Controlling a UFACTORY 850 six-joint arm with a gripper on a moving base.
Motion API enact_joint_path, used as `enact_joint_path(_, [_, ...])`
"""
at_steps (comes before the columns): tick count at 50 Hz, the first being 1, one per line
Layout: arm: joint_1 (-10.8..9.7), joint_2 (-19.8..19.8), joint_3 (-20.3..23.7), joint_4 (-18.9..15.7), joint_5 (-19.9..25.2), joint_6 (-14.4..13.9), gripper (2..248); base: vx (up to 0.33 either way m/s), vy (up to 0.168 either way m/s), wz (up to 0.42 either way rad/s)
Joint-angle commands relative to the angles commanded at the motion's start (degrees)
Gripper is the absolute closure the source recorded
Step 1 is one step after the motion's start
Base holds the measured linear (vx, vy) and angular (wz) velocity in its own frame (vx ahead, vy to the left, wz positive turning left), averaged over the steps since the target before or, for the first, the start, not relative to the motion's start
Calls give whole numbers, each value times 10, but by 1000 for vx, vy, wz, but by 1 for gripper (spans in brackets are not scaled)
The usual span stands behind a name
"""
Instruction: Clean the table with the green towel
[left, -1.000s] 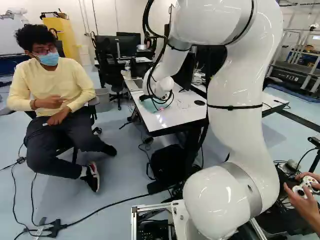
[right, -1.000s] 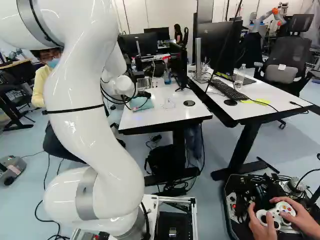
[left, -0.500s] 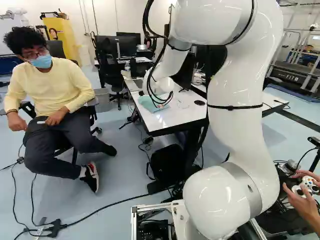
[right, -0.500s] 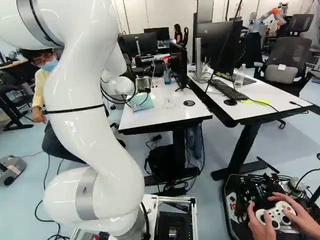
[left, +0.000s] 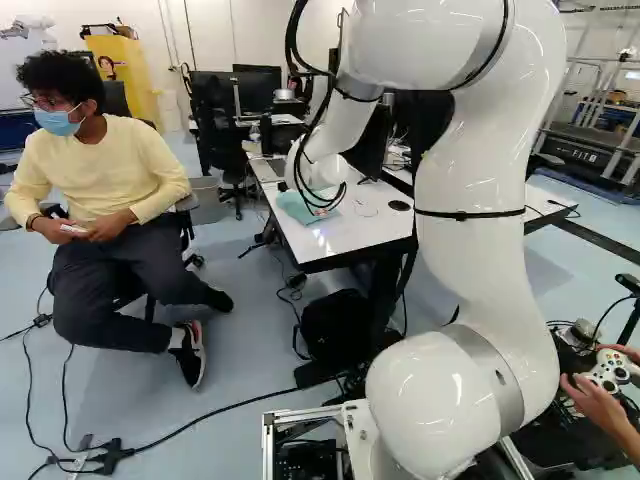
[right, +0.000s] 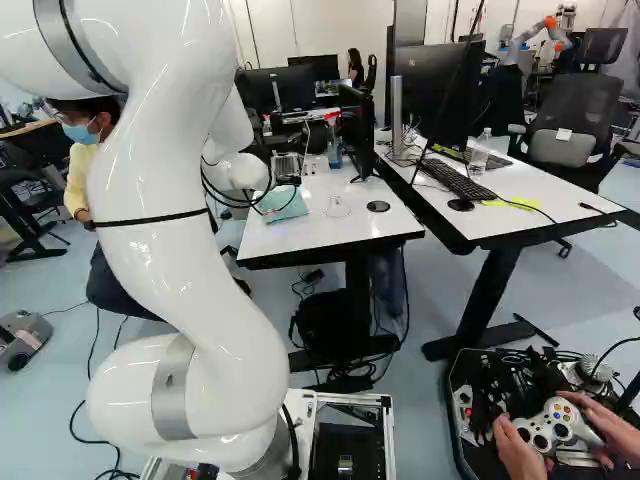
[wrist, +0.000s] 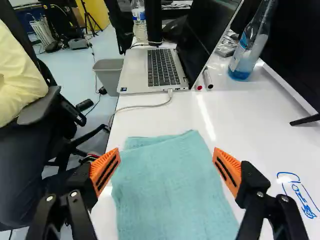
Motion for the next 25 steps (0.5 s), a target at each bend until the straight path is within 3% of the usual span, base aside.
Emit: enact_joint_path(25, [0, 0, 0, 0, 0, 0, 3, 0, 0, 0])
